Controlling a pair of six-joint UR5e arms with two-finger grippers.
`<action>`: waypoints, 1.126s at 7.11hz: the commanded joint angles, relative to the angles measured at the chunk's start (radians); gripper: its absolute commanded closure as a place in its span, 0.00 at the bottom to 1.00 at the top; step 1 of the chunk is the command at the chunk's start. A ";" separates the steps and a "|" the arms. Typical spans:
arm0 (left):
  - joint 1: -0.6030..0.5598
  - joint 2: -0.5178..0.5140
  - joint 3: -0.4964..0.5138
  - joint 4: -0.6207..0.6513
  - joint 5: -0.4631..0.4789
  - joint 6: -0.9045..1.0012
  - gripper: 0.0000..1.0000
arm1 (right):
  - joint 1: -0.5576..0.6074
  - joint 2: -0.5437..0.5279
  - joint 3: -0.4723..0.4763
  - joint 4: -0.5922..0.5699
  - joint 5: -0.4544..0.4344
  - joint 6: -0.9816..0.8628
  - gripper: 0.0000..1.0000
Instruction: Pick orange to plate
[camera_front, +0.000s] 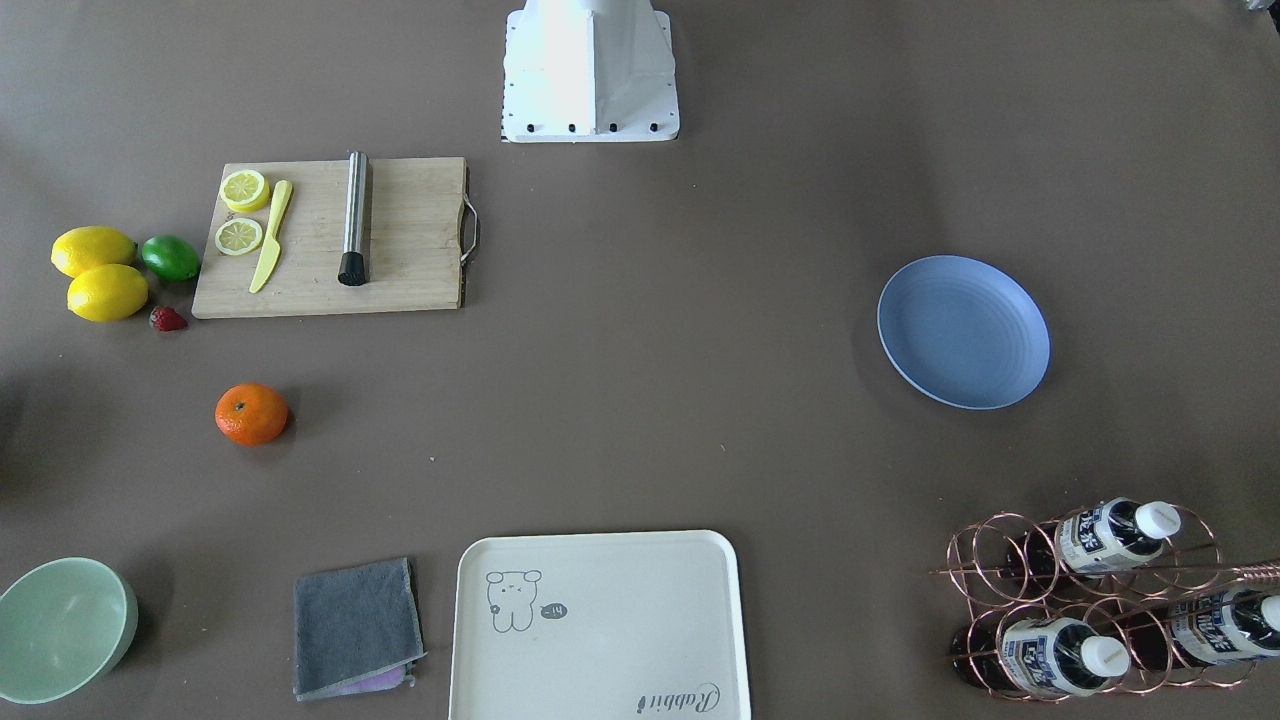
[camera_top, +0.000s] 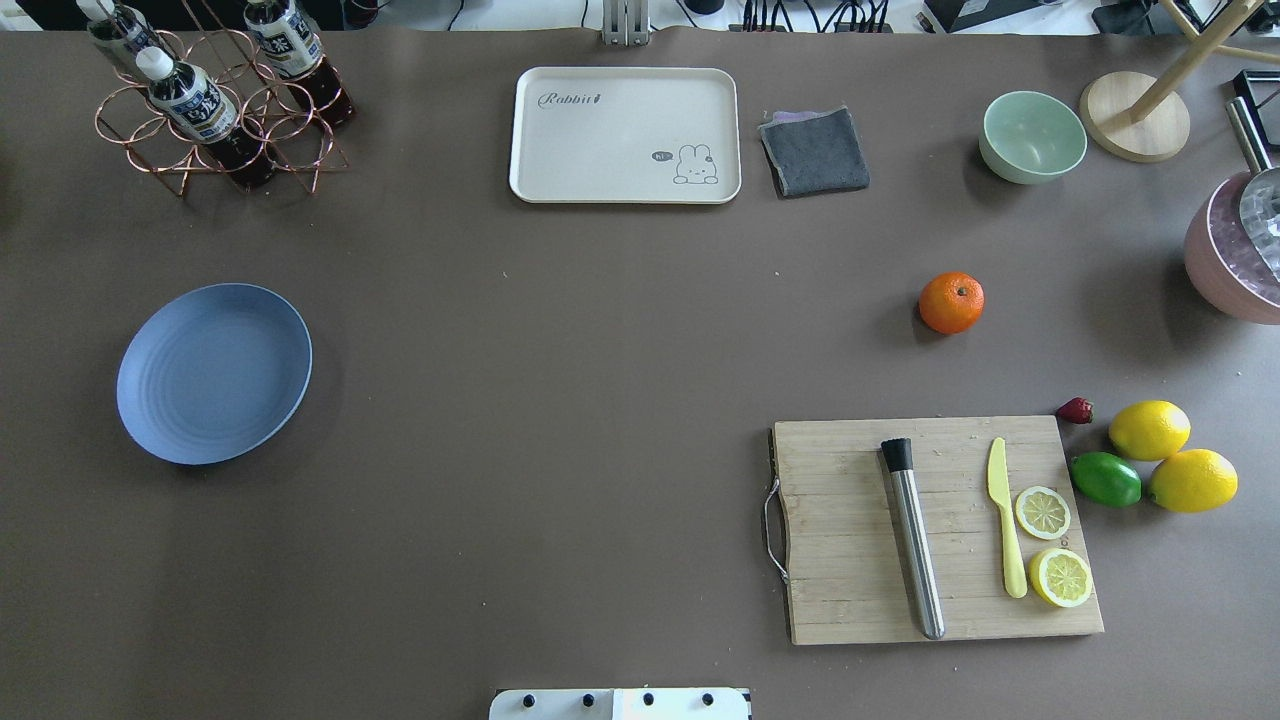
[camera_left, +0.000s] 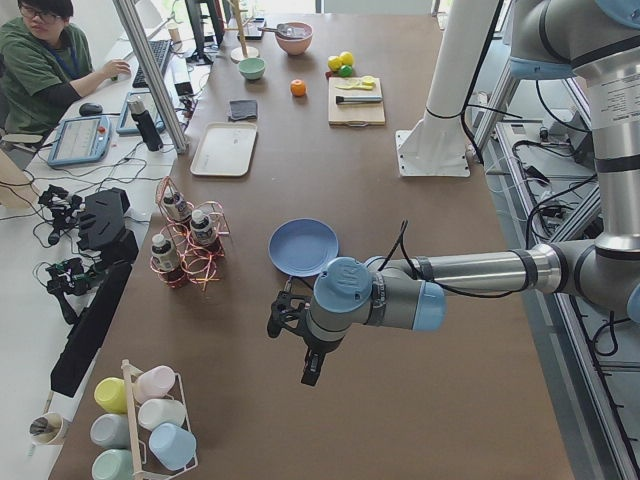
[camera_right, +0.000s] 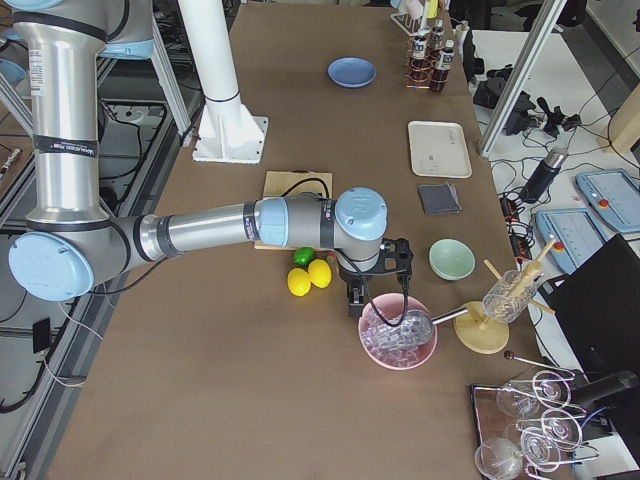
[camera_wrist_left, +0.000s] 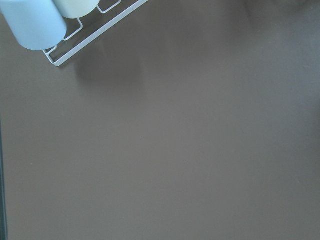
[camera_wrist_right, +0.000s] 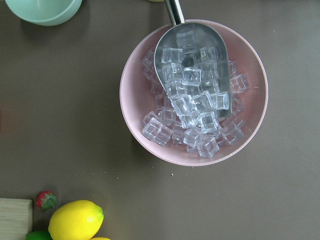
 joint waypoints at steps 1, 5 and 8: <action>0.027 -0.005 0.004 -0.016 -0.009 -0.007 0.02 | 0.000 0.000 0.005 0.000 0.002 0.002 0.00; 0.247 -0.051 0.054 -0.298 -0.092 -0.488 0.02 | -0.017 0.038 0.002 0.000 0.012 0.015 0.00; 0.441 -0.089 0.090 -0.545 -0.037 -0.857 0.02 | -0.127 0.091 0.001 0.070 0.012 0.209 0.00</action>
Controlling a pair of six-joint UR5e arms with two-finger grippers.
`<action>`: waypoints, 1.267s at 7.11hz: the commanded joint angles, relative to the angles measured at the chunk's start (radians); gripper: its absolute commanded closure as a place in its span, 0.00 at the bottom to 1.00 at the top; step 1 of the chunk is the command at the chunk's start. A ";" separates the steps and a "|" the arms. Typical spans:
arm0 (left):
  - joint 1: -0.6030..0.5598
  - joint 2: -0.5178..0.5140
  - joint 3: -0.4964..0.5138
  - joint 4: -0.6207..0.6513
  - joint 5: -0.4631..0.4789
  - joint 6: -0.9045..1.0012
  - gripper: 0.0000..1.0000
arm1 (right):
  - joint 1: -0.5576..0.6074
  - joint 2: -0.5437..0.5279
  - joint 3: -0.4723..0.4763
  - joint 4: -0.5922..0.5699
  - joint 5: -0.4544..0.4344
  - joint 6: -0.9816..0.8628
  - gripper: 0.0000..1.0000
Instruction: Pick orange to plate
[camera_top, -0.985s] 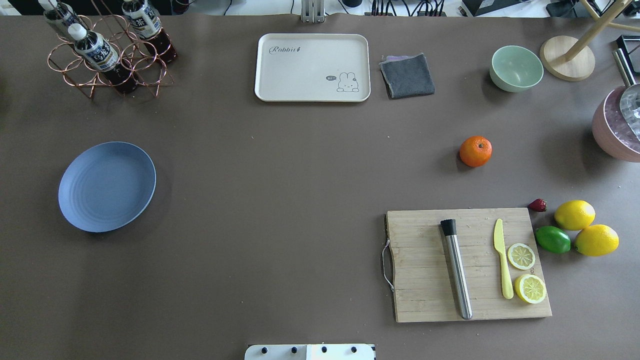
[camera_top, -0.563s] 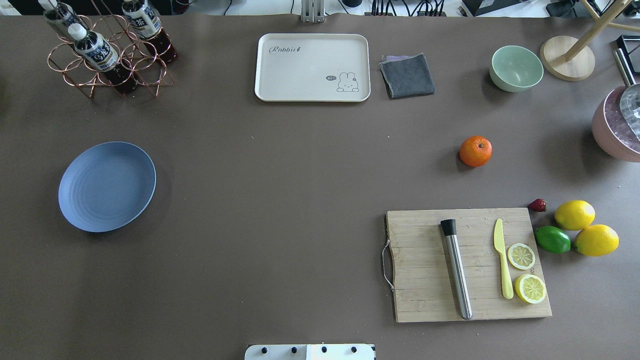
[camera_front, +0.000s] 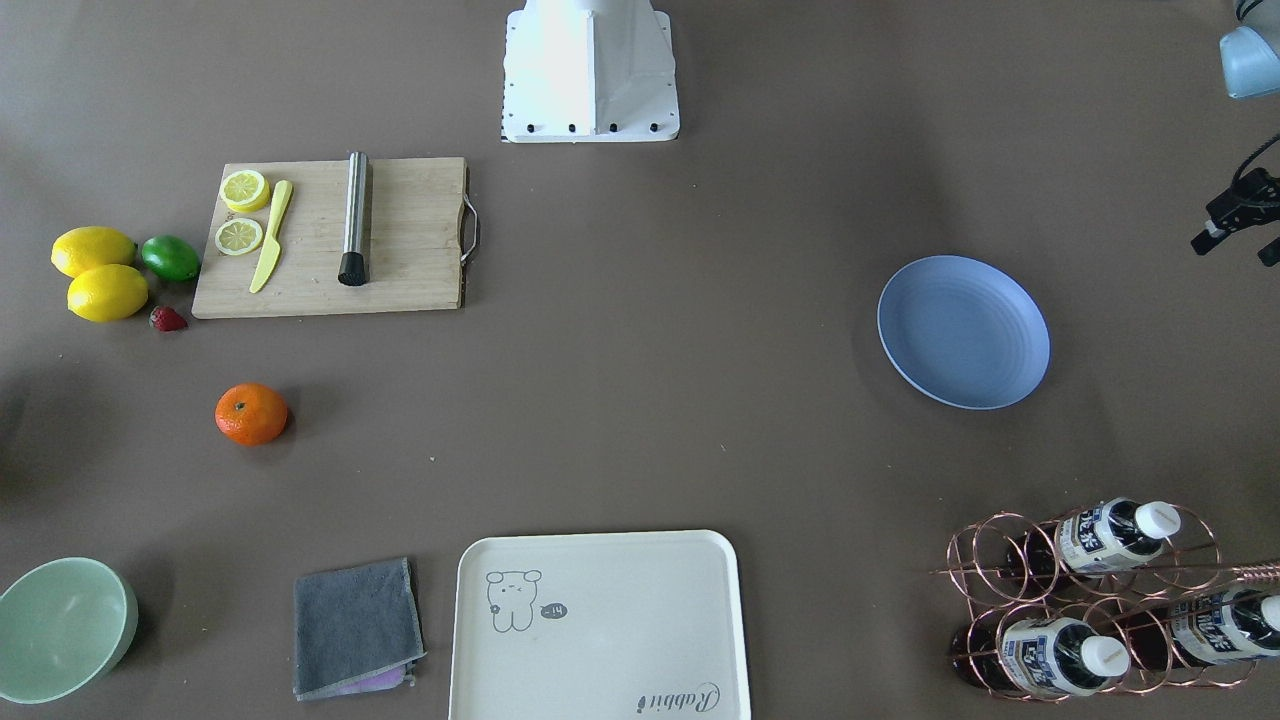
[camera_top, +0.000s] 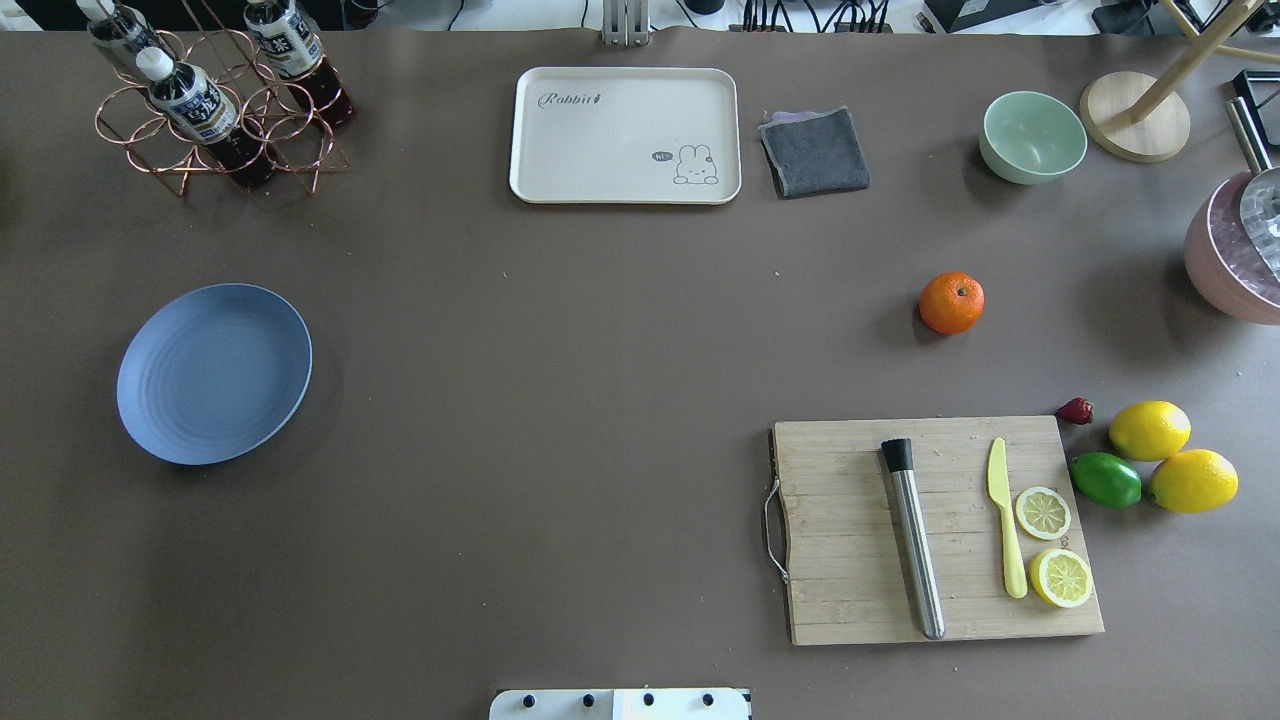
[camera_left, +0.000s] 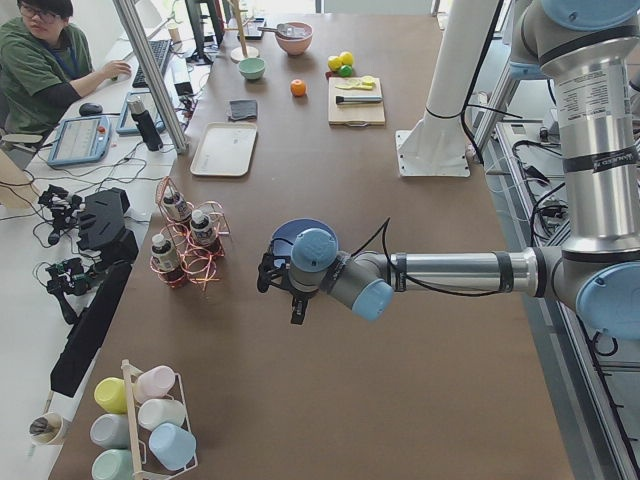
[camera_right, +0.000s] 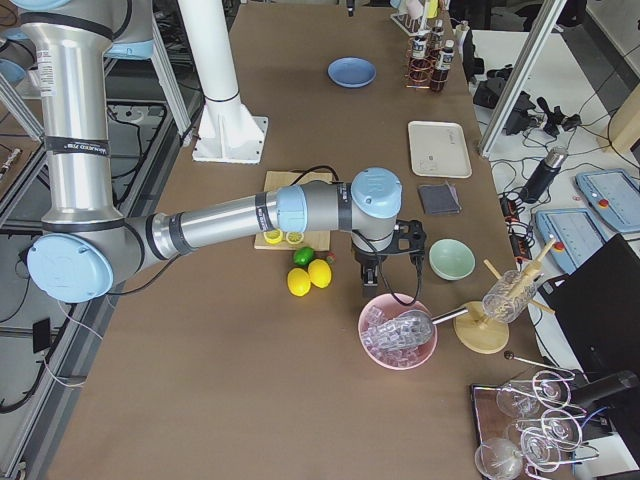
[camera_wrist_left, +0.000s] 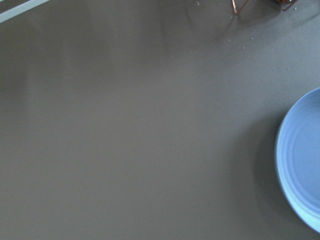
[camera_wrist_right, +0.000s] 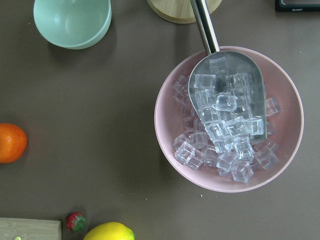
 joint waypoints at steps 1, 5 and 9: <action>0.076 -0.037 0.033 -0.106 0.033 -0.146 0.02 | -0.122 0.060 -0.006 0.061 -0.002 0.182 0.00; 0.249 -0.127 0.126 -0.167 0.189 -0.290 0.02 | -0.219 0.117 0.002 0.112 -0.008 0.356 0.00; 0.358 -0.164 0.189 -0.212 0.189 -0.290 0.02 | -0.236 0.121 0.004 0.112 -0.005 0.357 0.00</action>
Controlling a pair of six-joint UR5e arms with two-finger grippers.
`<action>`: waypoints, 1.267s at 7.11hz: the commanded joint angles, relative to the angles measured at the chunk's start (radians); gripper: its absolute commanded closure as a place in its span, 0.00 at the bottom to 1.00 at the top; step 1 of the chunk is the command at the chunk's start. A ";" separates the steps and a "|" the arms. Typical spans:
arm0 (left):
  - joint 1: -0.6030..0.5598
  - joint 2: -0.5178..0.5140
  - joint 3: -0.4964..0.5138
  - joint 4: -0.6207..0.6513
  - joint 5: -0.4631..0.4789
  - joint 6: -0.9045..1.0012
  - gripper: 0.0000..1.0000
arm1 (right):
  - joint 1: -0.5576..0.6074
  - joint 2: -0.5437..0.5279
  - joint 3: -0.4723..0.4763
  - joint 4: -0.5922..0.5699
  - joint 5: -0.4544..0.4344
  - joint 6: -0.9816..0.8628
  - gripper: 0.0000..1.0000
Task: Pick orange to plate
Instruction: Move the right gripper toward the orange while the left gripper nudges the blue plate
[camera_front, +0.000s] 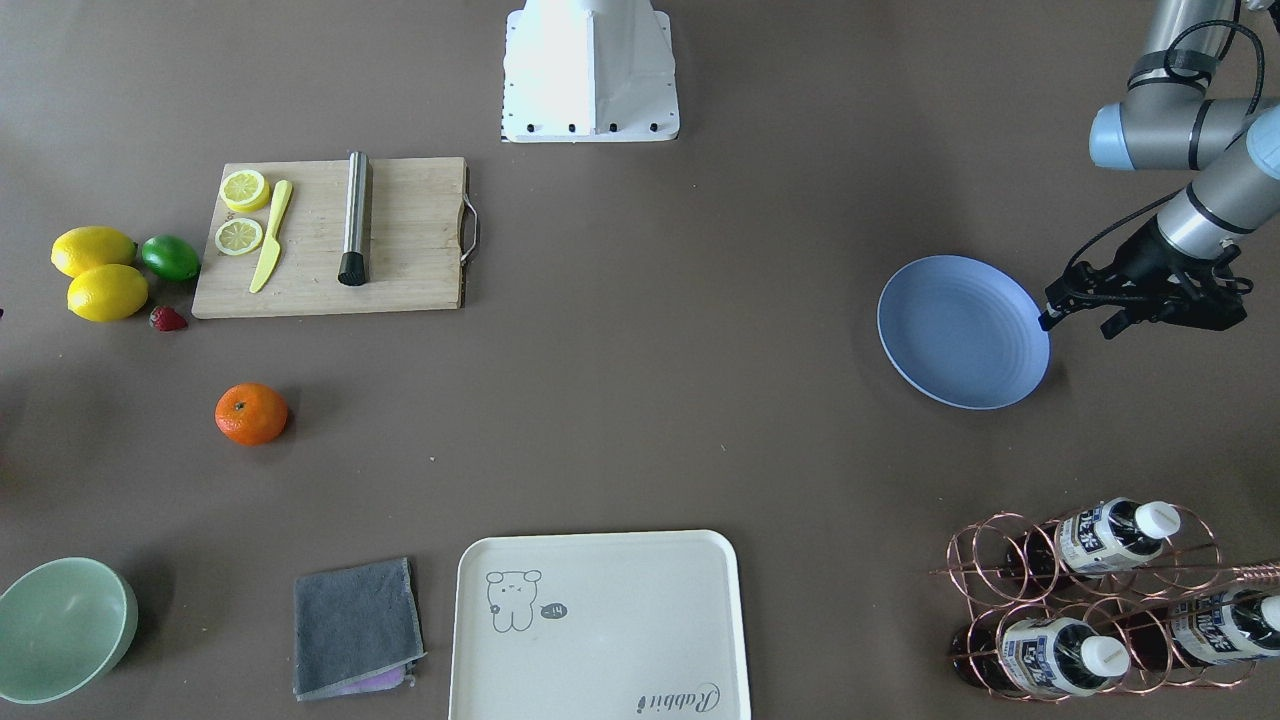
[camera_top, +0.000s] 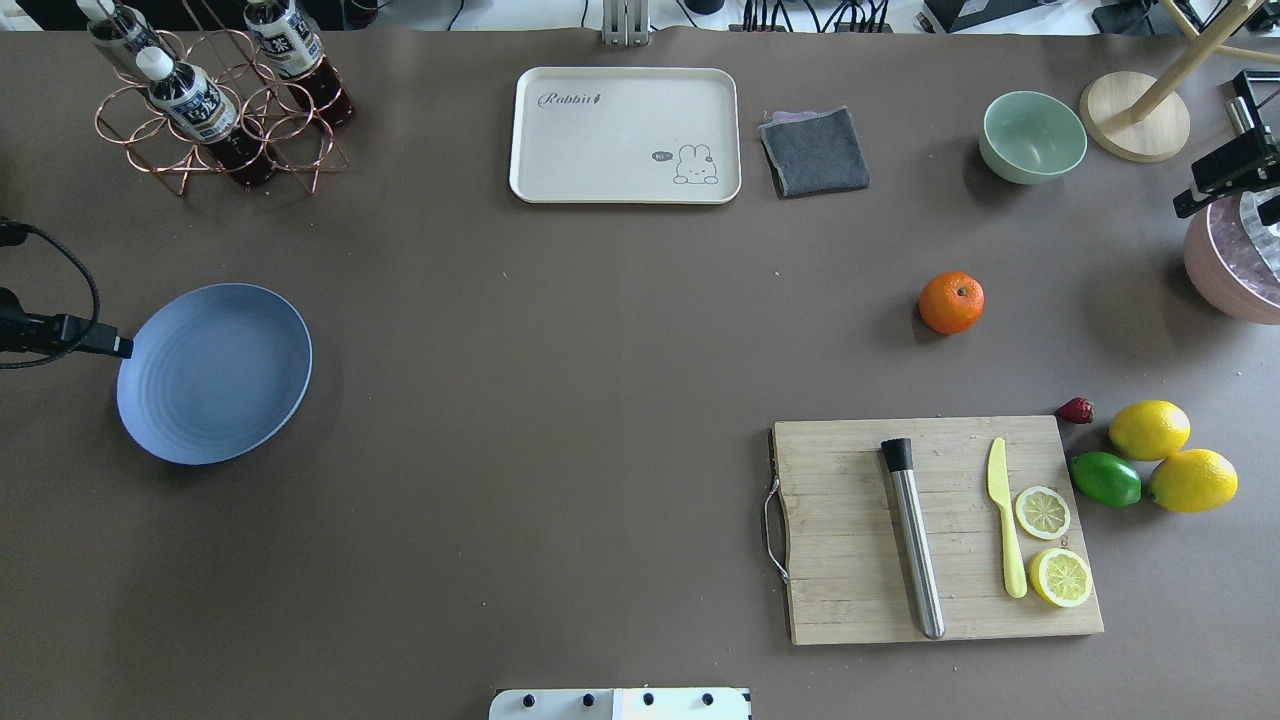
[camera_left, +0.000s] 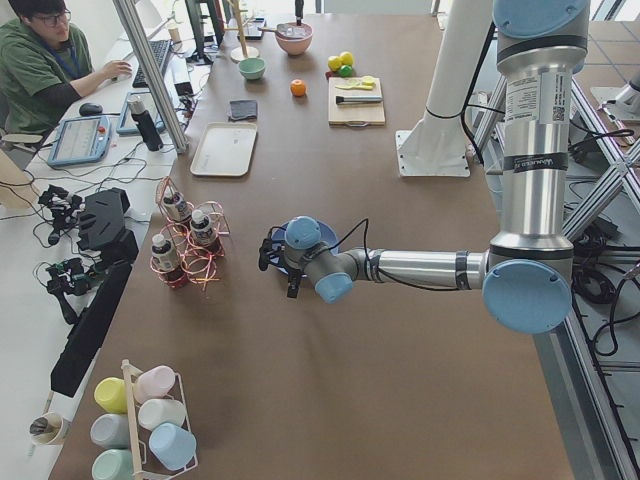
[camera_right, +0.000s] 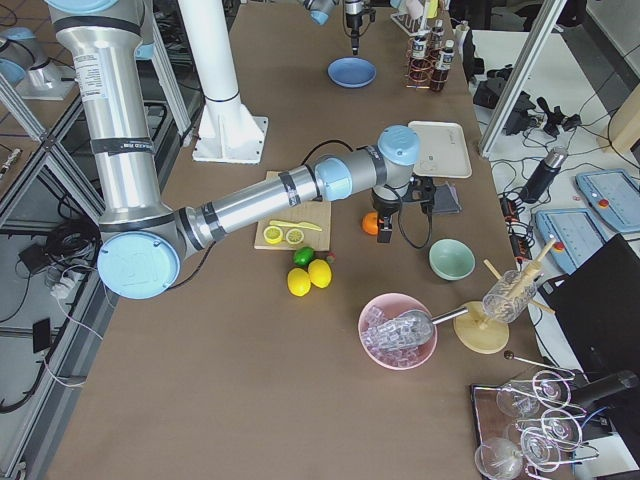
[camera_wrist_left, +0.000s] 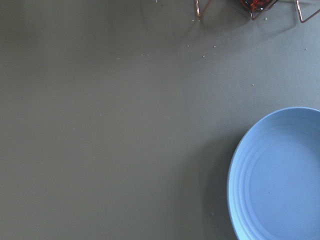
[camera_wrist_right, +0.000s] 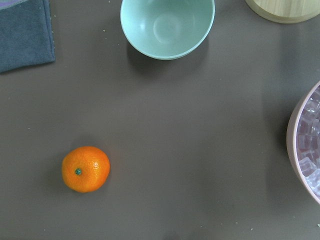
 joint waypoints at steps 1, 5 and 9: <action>0.045 -0.009 0.013 -0.003 0.000 -0.001 0.02 | -0.004 0.002 0.003 0.000 0.000 0.000 0.00; 0.061 -0.009 0.020 -0.004 -0.003 -0.005 1.00 | -0.011 0.002 0.009 0.000 0.000 0.000 0.00; 0.053 0.003 0.010 -0.093 -0.003 -0.131 1.00 | -0.011 0.002 0.023 0.000 0.000 0.000 0.00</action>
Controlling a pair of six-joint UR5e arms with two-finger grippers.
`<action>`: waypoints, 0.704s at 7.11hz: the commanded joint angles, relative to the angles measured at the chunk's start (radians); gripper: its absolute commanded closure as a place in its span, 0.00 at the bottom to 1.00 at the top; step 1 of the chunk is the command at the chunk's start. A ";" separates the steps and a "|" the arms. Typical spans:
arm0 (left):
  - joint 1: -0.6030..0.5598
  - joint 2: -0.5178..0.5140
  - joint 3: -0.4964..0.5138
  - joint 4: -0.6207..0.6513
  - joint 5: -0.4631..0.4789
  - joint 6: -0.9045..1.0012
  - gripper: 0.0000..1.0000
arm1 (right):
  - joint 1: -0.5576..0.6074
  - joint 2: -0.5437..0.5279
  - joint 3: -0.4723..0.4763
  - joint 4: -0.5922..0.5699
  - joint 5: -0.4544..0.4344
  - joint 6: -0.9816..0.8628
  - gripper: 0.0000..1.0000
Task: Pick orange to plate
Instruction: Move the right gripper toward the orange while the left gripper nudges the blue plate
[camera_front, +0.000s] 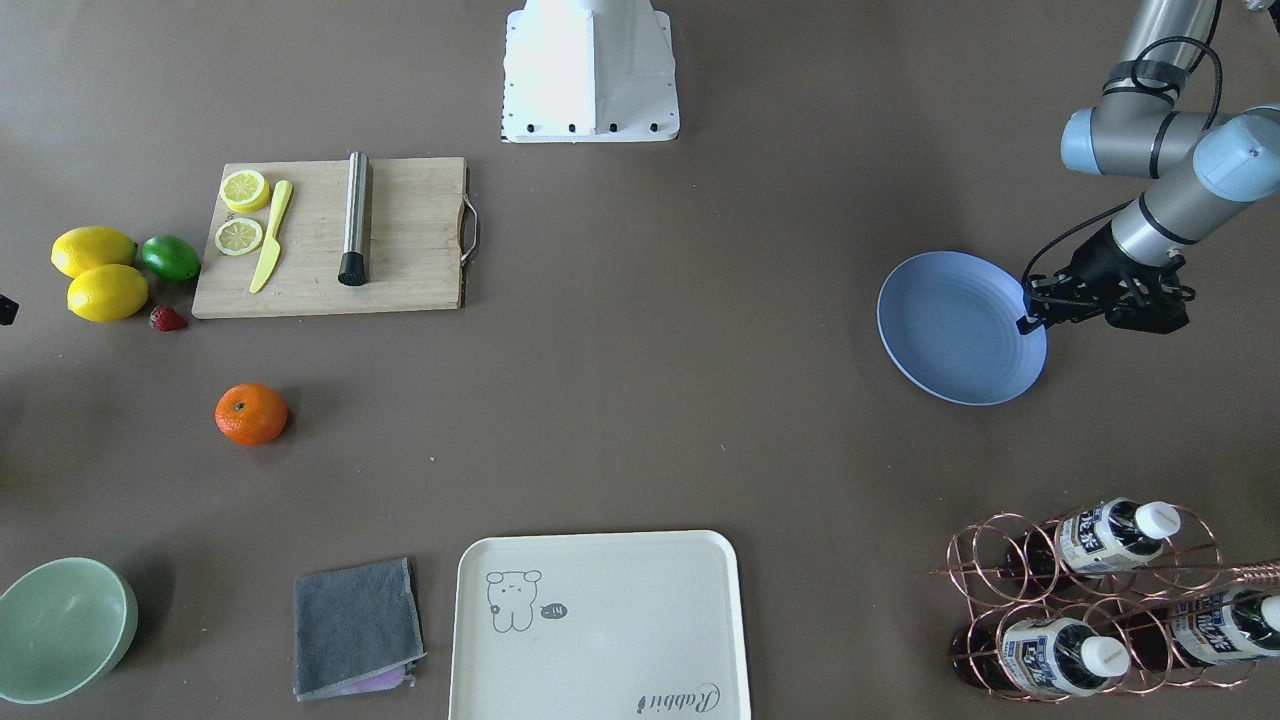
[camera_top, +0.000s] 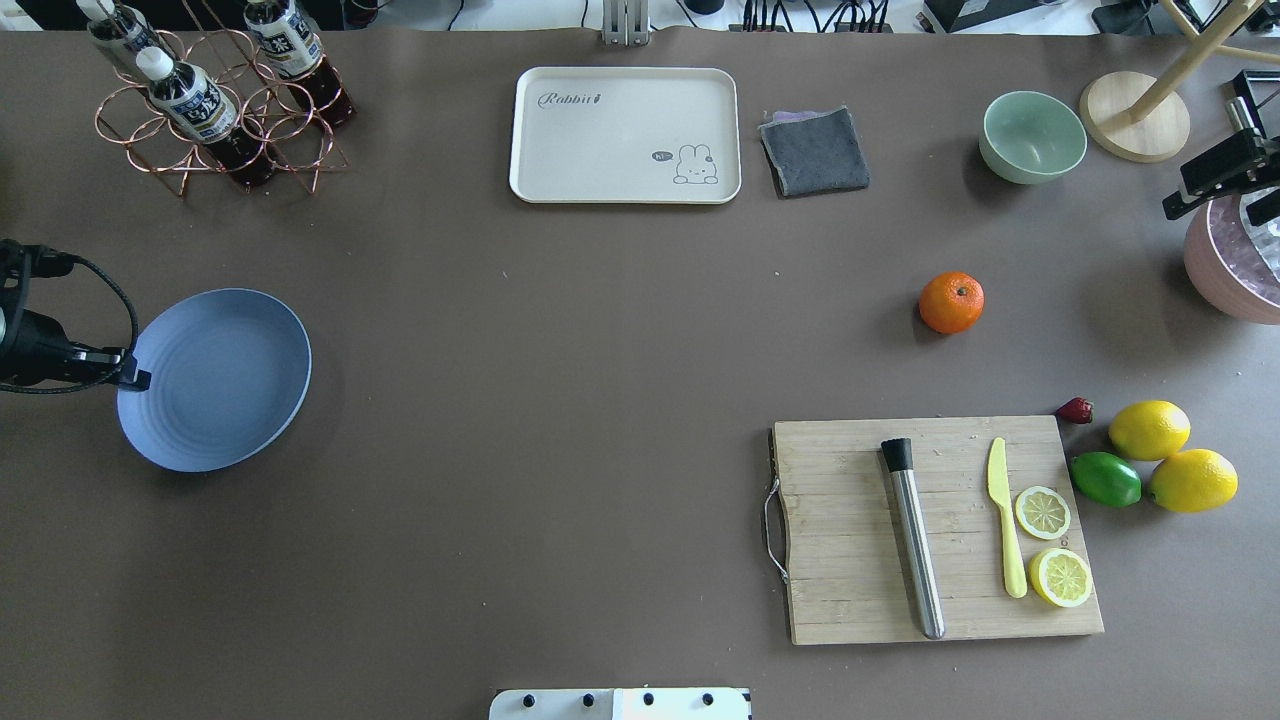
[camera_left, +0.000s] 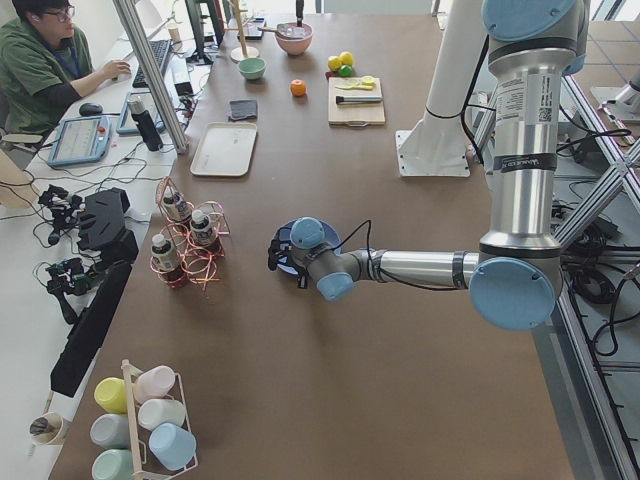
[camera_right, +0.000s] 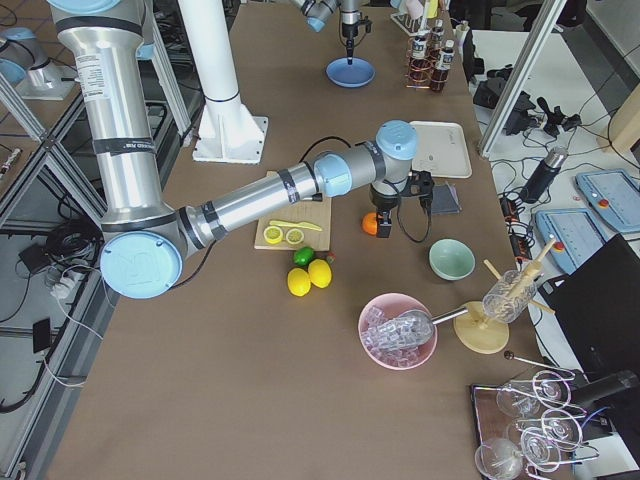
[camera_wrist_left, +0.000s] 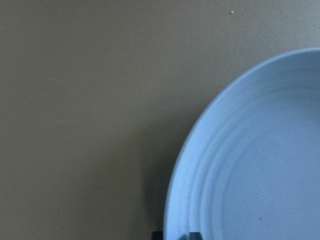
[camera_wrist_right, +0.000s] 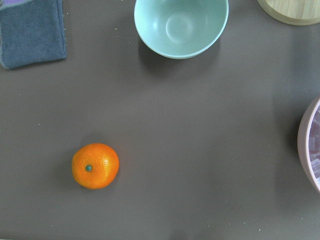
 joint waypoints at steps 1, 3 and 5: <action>-0.015 0.010 -0.027 -0.039 -0.011 -0.025 1.00 | -0.002 0.000 0.005 0.000 0.000 -0.001 0.00; -0.059 -0.009 -0.048 -0.027 -0.071 -0.025 1.00 | 0.001 0.035 0.010 -0.002 0.005 0.025 0.00; -0.063 -0.060 -0.143 0.064 -0.079 -0.156 1.00 | -0.011 0.052 0.007 -0.002 -0.003 0.059 0.00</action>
